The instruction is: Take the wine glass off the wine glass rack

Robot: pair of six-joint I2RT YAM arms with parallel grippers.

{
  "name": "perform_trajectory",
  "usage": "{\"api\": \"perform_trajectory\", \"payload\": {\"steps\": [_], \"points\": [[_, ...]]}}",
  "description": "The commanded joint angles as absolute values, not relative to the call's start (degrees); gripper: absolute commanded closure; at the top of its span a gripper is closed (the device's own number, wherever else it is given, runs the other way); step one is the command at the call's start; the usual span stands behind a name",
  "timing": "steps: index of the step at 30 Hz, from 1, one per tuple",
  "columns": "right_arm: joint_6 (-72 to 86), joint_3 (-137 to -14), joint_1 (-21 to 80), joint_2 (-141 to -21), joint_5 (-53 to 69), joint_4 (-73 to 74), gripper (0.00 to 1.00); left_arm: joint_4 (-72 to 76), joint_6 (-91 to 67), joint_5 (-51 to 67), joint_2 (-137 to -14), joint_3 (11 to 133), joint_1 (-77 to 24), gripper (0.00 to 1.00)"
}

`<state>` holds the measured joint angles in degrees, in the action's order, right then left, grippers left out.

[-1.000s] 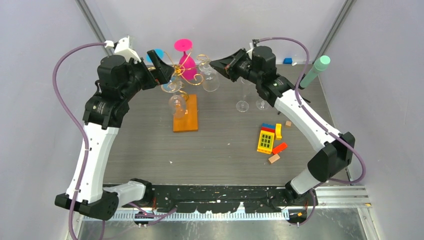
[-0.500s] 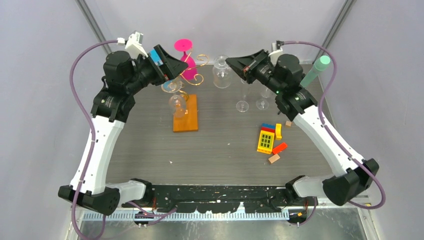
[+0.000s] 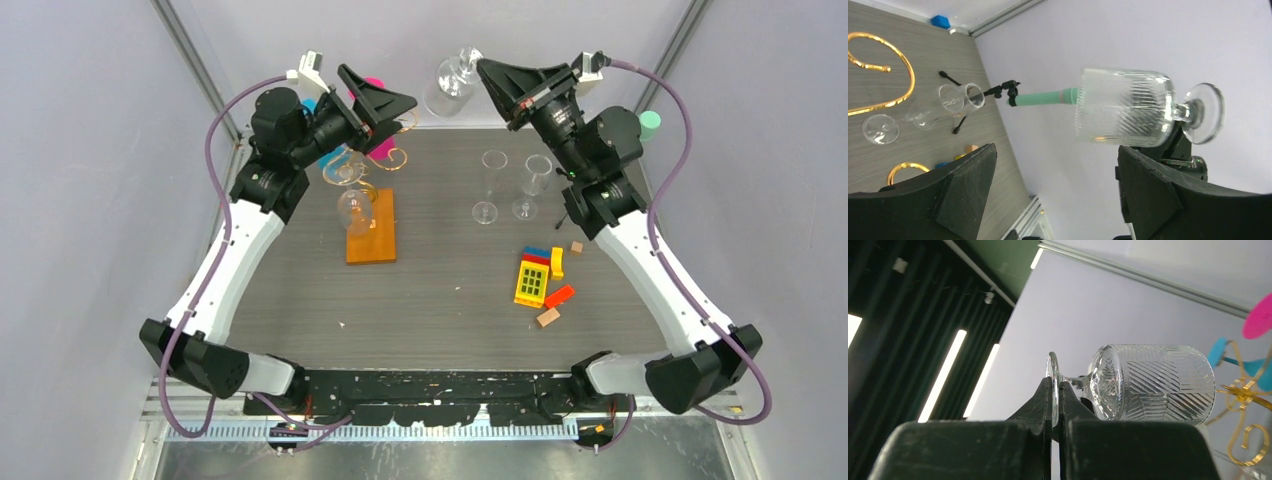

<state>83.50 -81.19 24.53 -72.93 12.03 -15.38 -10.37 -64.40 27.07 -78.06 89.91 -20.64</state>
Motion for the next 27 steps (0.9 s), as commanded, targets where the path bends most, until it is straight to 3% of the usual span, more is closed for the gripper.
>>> {"api": "perform_trajectory", "payload": {"steps": [1,13,19,27], "points": [[95.2,-84.4,24.4,-76.4,12.7,-36.0,1.00,0.9,-72.9,28.7,-80.1,90.0,-20.6,0.07],[104.0,-84.4,24.4,-80.1,12.8,-40.1,1.00,15.7,-79.1,31.2,-82.2,91.0,-19.5,0.10],[111.0,-82.7,24.4,-82.1,12.9,-39.9,1.00,19.1,-80.0,35.5,-83.8,93.9,-19.2,0.29],[115.9,-80.3,24.4,-83.7,11.3,-42.1,1.00,27.2,-87.4,38.9,-84.9,94.9,-19.2,0.46]]}}
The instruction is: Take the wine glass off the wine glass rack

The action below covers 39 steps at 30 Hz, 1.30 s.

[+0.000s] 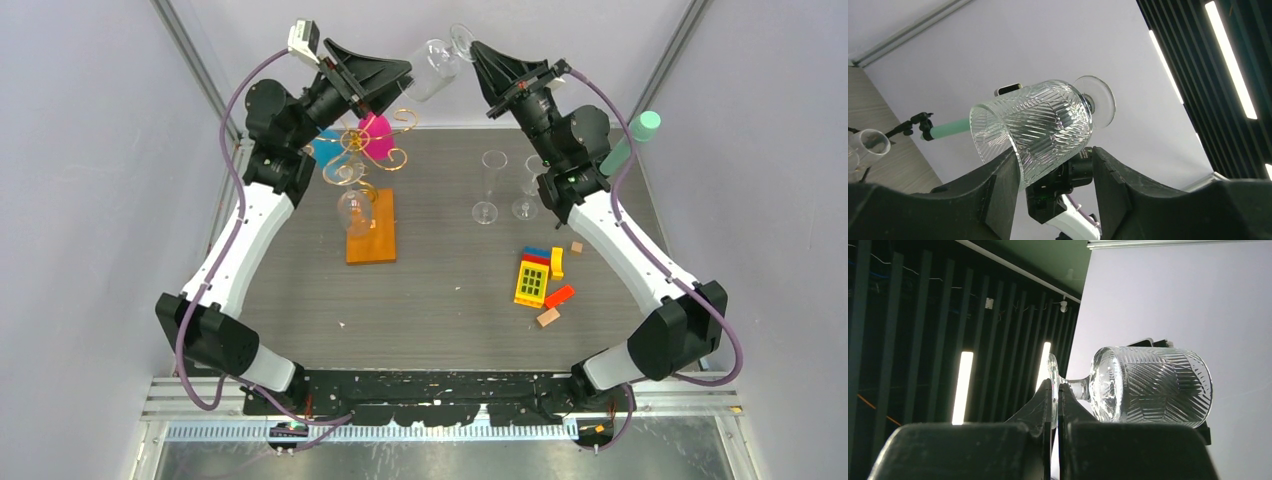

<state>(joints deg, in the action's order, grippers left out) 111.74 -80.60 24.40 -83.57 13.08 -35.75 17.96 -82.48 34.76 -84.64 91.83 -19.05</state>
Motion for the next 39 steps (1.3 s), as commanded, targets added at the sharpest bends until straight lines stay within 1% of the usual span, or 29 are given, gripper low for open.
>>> {"api": "perform_trajectory", "payload": {"steps": [1,5,9,15,18,22,24,27,29,31,33,34,35,36,37,38,39], "points": [[116.8,-80.2,24.4,-84.1,11.2,-42.7,1.00,28.1,-88.6,39.4,-85.1,95.1,-19.2,0.48],[120.7,-79.3,24.4,-85.9,11.0,-45.2,1.00,30.2,-91.5,40.9,-85.4,95.3,-19.2,0.55],[124.8,-78.5,24.6,-87.7,10.9,-48.2,1.00,30.6,-92.9,41.8,-85.8,96.0,-19.2,0.55],[129.2,-77.3,24.7,-89.6,10.2,-51.9,1.00,33.0,-95.4,41.8,-86.9,96.6,-19.2,0.61],[131.0,-77.4,25.1,-91.0,10.6,-53.6,1.00,33.1,-95.4,41.6,-87.8,97.7,-19.4,0.66],[133.1,-77.6,25.8,-91.9,11.8,-53.2,1.00,33.1,-95.1,42.4,-89.3,99.8,-20.4,0.67],[134.2,-77.3,26.1,-92.3,12.0,-53.3,1.00,33.2,-95.0,42.7,-89.7,100.2,-20.7,0.69],[135.7,-76.5,26.2,-92.4,11.9,-53.7,1.00,32.8,-93.6,43.3,-89.7,100.4,-20.7,0.78],[136.0,-76.0,26.2,-92.3,11.6,-53.7,1.00,31.7,-92.1,43.7,-89.3,100.3,-20.7,0.87],[136.0,-75.7,26.2,-92.2,11.4,-53.7,1.00,30.3,-90.0,43.9,-88.6,100.1,-20.7,0.98],[135.8,-75.4,26.2,-92.3,11.5,-53.9,0.99,29.1,-88.0,44.0,-88.0,99.9,-20.7,1.00],[135.7,-75.2,26.2,-92.3,11.5,-54.0,0.96,28.2,-86.8,44.1,-87.7,99.9,-20.7,1.00],[135.2,-74.9,26.2,-92.2,11.5,-54.1,0.86,27.0,-85.3,44.2,-87.3,99.9,-20.7,1.00],[134.8,-74.4,26.2,-91.9,11.3,-54.2,0.78,25.3,-83.6,44.3,-86.9,100.0,-20.7,1.00],[133.8,-74.0,26.1,-91.7,10.8,-54.2,0.64,23.5,-81.4,44.4,-86.5,100.0,-20.7,1.00],[133.2,-72.9,26.1,-91.0,10.6,-54.0,0.58,21.2,-79.1,44.4,-86.0,100.2,-20.7,1.00],[131.7,-71.7,25.9,-90.6,10.1,-53.5,0.47,17.5,-76.7,44.3,-85.5,100.5,-20.7,1.00]]}}
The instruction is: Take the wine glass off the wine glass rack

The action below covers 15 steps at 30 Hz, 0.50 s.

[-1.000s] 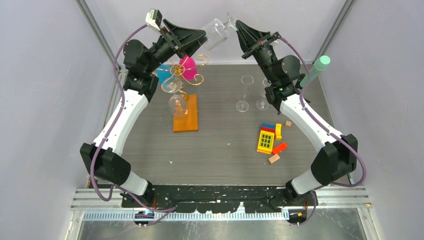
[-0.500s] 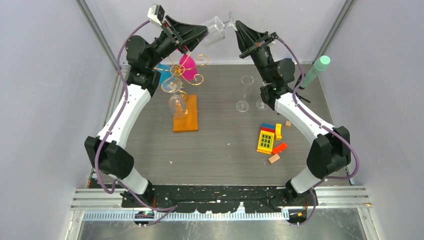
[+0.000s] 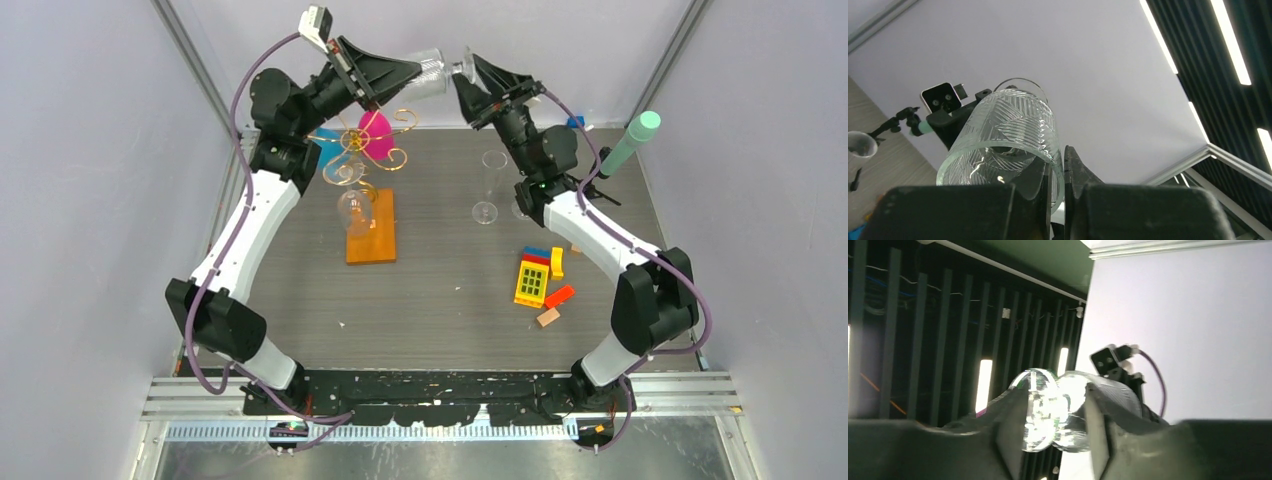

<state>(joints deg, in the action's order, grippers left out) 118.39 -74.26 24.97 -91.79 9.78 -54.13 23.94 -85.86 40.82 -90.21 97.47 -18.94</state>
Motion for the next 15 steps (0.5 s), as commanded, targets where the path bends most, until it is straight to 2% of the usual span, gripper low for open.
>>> {"api": "perform_trajectory", "payload": {"steps": [1,2,5,12,15], "points": [[130.7,-71.2,25.5,-89.6,9.6,-52.3,0.39,14.1,-72.8,44.1,-84.8,101.2,-20.7,1.00],[128.4,-69.9,25.3,-88.9,9.4,-51.3,0.29,10.7,-70.0,43.7,-84.3,101.7,-20.7,1.00],[120.6,-67.6,23.6,-84.2,8.8,-43.4,0.21,1.4,-62.0,42.0,-83.6,104.2,-20.9,1.00],[95.4,-69.9,20.5,-73.4,6.9,-15.3,0.20,-19.5,-44.6,35.9,-85.3,112.2,-27.1,1.00],[81.5,-75.1,20.5,-71.4,2.6,4.2,0.22,-30.8,-35.6,28.7,-86.9,116.9,-32.1,1.00]]}}
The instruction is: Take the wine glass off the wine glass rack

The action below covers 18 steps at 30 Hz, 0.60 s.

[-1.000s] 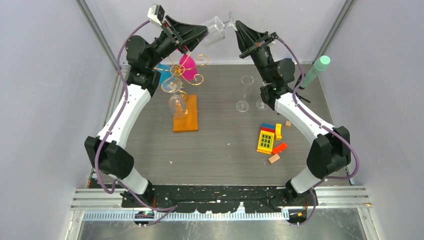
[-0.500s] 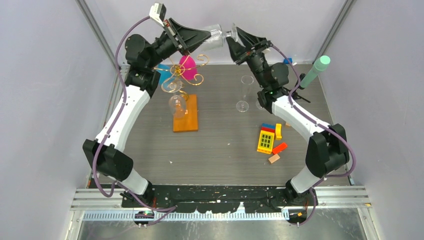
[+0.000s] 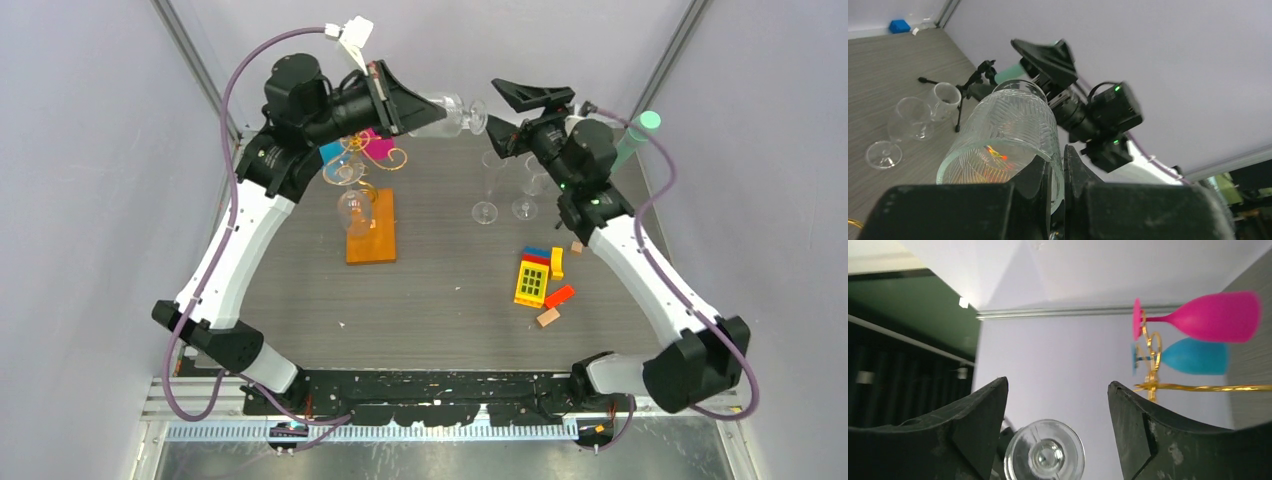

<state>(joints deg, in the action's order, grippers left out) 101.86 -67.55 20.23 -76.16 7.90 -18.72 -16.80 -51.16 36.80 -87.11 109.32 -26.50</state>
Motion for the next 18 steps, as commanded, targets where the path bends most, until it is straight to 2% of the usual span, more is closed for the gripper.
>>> {"api": "perform_trajectory", "payload": {"steps": [1,7,18], "points": [[79.2,-77.4,20.5,-70.7,1.5,7.3,0.23,-33.4,-33.4,26.9,-87.5,118.2,-33.3,1.00],[65.0,-81.7,20.5,-68.1,-9.1,23.4,0.32,-46.9,-23.9,13.3,-92.6,125.3,-40.8,1.00],[54.5,-83.1,20.5,-64.2,-23.2,35.4,0.34,-67.0,-16.3,-4.4,-110.2,139.0,-49.8,1.00]]}}
